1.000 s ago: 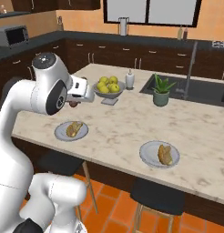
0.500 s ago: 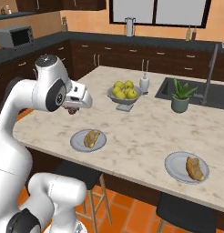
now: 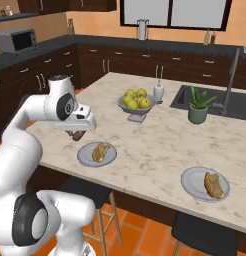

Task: Place one bun and one sausage from the bowl on each plate.

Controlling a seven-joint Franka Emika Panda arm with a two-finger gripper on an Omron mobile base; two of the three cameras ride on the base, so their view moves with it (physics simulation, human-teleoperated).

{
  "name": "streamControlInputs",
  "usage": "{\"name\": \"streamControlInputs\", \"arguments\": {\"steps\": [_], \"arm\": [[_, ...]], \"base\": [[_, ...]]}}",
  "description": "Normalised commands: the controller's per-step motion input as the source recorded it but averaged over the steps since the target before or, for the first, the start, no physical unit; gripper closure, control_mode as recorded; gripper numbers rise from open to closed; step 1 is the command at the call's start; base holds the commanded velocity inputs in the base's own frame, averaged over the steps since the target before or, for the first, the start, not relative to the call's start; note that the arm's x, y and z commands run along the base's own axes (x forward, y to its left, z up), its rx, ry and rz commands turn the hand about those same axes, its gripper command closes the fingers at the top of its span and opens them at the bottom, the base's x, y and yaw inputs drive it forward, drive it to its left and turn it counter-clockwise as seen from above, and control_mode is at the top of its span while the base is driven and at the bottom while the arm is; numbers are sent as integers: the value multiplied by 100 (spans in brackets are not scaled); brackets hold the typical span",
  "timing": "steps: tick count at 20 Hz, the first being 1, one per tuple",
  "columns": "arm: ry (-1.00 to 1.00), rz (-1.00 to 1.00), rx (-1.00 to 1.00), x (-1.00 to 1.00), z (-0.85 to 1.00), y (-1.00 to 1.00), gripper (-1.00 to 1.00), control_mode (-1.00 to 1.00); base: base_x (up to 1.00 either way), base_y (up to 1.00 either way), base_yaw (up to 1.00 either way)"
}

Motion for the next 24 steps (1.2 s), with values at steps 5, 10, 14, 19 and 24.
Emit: {"name": "streamControlInputs", "arguments": {"steps": [5,10,14,19,24], "arm": [[25,2,2,82,-63,11,100,-100],[16,0,0,65,-76,15,100,-100],[0,0,-6,51,-82,6,100,-100],[-2,0,-2,16,-61,0,100,-100],[1,-1,0,9,-34,0,100,-100]], "base": [[0,0,0],[0,0,0],[0,0,0],[0,0,0],[0,0,0]]}}
